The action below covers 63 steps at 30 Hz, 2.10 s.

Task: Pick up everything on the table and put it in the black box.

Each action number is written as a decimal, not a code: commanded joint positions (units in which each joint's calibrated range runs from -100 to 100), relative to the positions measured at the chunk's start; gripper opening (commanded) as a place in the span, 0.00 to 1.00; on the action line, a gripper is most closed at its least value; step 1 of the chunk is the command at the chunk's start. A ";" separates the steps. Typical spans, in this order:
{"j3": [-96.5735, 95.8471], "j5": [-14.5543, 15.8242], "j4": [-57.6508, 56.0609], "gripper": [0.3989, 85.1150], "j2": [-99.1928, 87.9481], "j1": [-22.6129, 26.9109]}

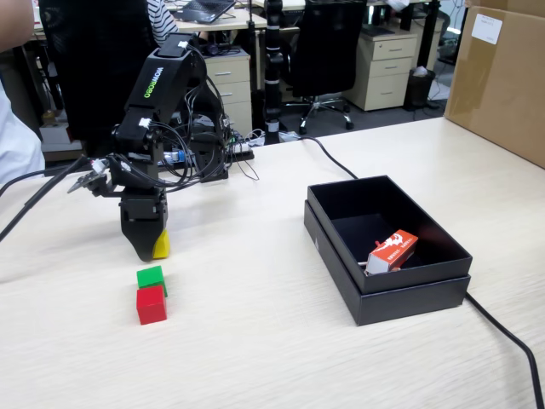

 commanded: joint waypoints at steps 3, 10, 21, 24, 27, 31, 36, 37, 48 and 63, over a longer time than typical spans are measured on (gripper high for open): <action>3.58 0.24 -0.51 0.01 -2.18 0.83; 1.86 2.49 -0.51 0.01 -20.54 5.37; 37.40 12.70 -9.23 0.01 -13.19 30.04; 41.39 13.24 -10.79 0.01 -8.72 31.21; 42.84 13.72 -11.22 0.01 -4.70 32.87; 41.21 14.85 -12.60 0.01 0.23 34.48; 40.12 15.48 -14.33 0.01 4.36 35.36; 39.58 15.63 -14.76 0.01 5.16 35.56; 35.50 16.51 -16.84 0.17 11.70 35.90; 35.77 17.44 -18.65 0.45 7.12 35.90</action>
